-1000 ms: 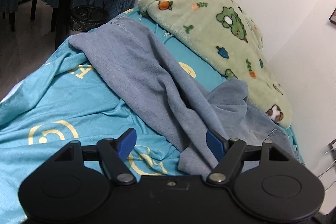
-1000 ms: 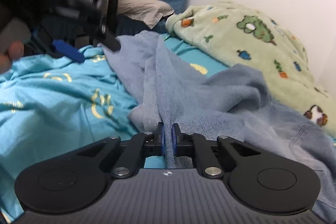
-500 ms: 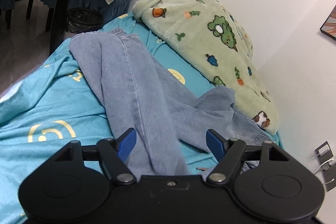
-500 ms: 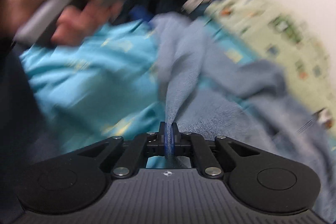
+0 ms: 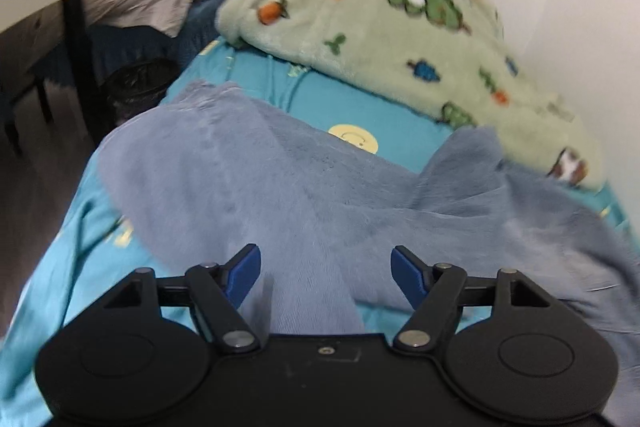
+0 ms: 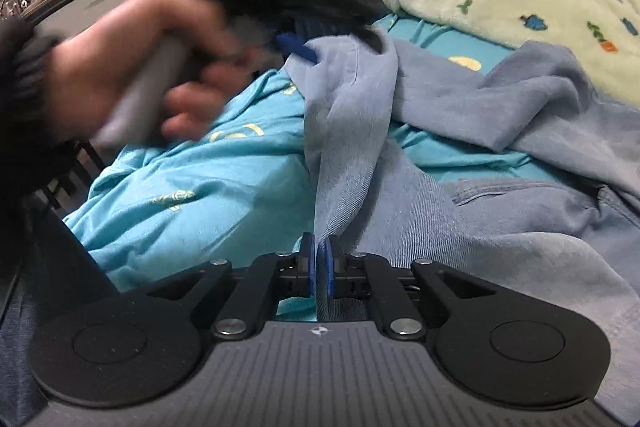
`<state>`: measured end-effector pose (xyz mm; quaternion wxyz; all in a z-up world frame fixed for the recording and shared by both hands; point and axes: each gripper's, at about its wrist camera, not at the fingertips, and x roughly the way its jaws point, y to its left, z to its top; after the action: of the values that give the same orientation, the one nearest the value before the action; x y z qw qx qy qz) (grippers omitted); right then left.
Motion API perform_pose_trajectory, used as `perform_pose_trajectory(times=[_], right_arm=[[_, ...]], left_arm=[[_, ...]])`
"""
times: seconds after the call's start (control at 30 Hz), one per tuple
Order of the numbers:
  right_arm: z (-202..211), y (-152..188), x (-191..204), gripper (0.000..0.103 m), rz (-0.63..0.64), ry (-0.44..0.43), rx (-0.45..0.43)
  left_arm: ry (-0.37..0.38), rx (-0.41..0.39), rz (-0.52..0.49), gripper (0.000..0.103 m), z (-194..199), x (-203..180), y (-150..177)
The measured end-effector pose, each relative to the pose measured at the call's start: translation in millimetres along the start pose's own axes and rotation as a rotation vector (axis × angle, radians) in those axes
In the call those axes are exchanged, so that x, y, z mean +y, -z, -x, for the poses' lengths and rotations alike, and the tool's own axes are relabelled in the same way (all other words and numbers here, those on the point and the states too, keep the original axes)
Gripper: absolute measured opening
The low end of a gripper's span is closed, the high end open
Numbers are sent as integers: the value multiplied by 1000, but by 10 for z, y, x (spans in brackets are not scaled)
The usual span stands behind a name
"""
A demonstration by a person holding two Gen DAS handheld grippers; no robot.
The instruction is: Fold clothes
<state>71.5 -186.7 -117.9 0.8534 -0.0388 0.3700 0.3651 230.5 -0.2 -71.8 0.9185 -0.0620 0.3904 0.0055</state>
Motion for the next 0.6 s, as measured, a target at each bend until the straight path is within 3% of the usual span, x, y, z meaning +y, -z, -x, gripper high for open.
perform_pose_trajectory(times=[0.1,0.23,0.3,0.33,0.4,0.43,0.6], right_arm=[[-113,-13,-28,3,-2,-25,39],[-219,-25,-66,3,-15,-54,61],[-246,-29,-91,3,-31,-64,65],[-249,-23,-102,3,-37,-70,65],[-259,-14,-121,3,-48,-76,66],[-266,-12,-135,3,-53,-79,67],[-297,-18,-148,3,-66,-75,71]], left_arm=[[-114,22,-101,68,-461,-104,-112],[-272,84,-160,59,-991,-85,-228],[-316,85,-182,46,-1105,-18,-261],[-320,67,-181,39,-1104,11,-283],[-314,36,-145,11,-1035,87,-335],[-302,17,-115,5,-953,146,-355],[-236,-118,13,2,-302,418,-493]])
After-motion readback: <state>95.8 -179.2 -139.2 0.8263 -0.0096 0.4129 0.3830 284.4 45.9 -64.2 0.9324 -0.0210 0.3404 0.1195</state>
